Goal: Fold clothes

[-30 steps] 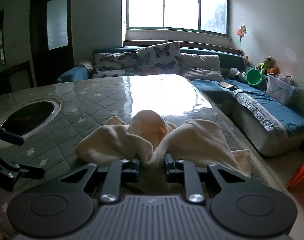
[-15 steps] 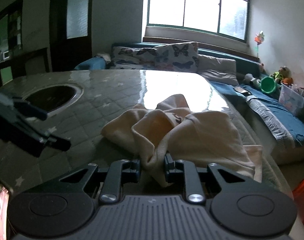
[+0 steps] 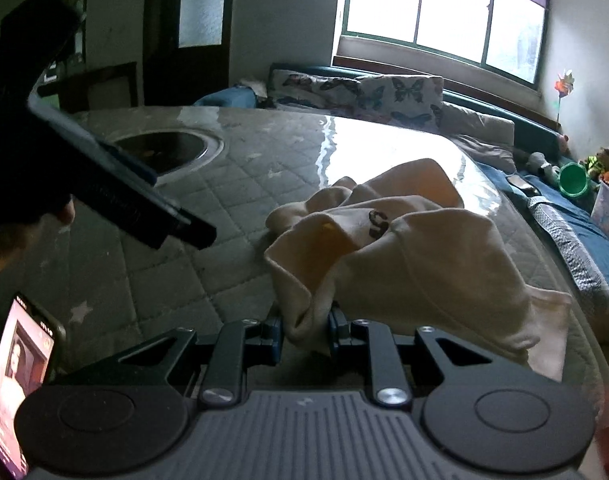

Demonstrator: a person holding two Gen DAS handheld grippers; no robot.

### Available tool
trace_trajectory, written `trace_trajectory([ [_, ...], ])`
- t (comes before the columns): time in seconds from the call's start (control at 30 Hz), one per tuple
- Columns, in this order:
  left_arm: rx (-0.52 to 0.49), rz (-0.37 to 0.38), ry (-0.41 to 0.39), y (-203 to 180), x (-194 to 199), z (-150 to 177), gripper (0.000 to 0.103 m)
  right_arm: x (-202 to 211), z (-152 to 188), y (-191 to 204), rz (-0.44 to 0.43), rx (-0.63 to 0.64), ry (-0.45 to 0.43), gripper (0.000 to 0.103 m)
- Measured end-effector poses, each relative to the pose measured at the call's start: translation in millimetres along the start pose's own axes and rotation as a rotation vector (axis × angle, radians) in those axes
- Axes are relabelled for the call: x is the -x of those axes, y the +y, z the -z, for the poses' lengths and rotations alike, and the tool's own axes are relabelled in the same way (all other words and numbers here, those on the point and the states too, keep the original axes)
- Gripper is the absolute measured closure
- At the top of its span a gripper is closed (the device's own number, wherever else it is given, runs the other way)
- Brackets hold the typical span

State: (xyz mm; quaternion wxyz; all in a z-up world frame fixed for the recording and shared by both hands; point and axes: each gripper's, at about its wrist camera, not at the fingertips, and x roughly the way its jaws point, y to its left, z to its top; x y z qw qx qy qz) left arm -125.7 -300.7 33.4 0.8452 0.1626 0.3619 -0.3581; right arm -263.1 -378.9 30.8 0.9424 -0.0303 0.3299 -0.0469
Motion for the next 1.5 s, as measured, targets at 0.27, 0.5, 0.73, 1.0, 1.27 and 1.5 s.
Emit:
trace_trajectory([
  [0.27,-0.036,0.049,-0.040,-17,8,-16,0.000,4,0,-2,0.037,-0.021,-0.012,0.080],
  [0.5,-0.052,0.087,-0.054,-31,6,-37,0.000,15,1,-9,0.049,-0.039,-0.029,0.072],
  [0.73,-0.059,0.110,-0.061,-37,2,-44,0.000,27,1,-16,0.062,-0.052,-0.047,0.062],
  [1.0,-0.073,0.114,-0.079,-39,-2,-47,0.000,45,0,-27,0.087,-0.097,-0.086,0.053],
  [1.27,-0.065,0.106,-0.093,-33,-10,-53,0.006,52,0,-57,0.160,-0.188,-0.102,0.052],
  [1.5,-0.096,0.110,-0.062,-28,-35,-55,0.020,43,9,-77,0.214,-0.242,-0.058,0.052],
])
